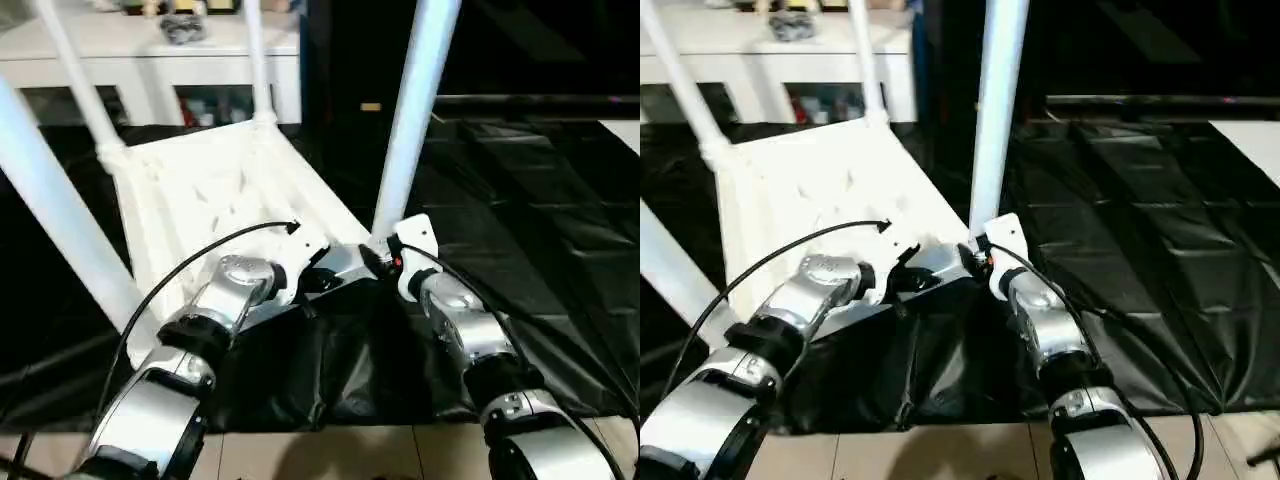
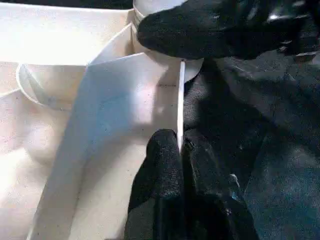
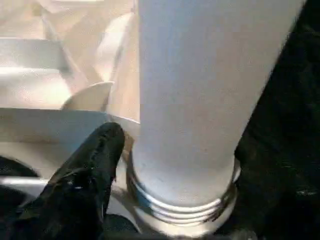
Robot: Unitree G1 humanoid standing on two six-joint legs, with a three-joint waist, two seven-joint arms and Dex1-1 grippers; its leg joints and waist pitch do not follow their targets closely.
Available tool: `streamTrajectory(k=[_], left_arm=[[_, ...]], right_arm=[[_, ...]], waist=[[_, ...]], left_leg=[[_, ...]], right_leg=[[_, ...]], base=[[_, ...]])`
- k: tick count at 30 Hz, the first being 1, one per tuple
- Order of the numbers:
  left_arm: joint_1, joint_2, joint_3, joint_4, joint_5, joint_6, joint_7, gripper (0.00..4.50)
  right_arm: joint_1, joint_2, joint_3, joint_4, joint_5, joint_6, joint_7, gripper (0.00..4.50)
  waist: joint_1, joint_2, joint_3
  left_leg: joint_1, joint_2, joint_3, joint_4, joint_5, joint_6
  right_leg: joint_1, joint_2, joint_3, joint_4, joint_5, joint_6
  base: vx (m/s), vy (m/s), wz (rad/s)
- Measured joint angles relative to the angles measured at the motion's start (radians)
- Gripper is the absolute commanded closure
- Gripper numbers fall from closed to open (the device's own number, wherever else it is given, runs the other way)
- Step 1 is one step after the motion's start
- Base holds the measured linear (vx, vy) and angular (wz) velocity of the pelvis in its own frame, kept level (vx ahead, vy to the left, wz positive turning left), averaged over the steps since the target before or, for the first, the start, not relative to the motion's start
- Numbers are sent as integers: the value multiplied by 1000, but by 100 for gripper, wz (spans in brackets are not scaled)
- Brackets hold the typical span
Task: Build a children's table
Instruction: Rotate leg to tighten
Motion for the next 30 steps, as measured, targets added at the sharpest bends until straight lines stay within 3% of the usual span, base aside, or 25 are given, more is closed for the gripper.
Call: streamTrajectory(k=[9,12,16,21,24,30], left_arm=[[34,114,-18,-22,-7,-132,-191,450],[47,163,-22,-36,-25,-162,-306,450],[49,194,-30,-38,-33,-188,-389,450],[49,218,-38,-42,-45,-219,-487,450],[49,230,-39,-55,-53,-220,-520,450],[49,233,-46,-55,-52,-229,-532,450]], right_arm=[[26,-167,89,-96,30,-57,428,58],[35,-210,111,-121,47,-64,570,58],[34,-239,128,-126,48,-65,665,58],[23,-248,166,-118,47,-66,751,74],[-1,-241,181,-90,46,-78,784,84],[-13,-235,182,-67,45,-83,803,127]], waist=[[10,-9,0],[16,-19,-2],[36,-26,-2],[69,-28,-2],[77,-28,-2],[84,-31,-1]], left_leg=[[-3,-2,3,-4,0,0],[-4,-2,5,-2,0,0],[-2,-1,8,-2,0,-1],[-5,4,13,-8,0,-1],[-17,4,15,-4,3,3],[-17,4,17,-1,2,1]], right_leg=[[-10,0,9,10,0,0],[-17,0,14,25,1,-1],[-20,1,20,41,1,-2],[-26,11,34,46,0,-1],[-41,10,37,56,-2,-2],[-41,10,39,58,-2,-2]], base=[[0,0,0],[0,0,0],[0,0,0],[0,0,0],[0,0,0],[0,0,0]])
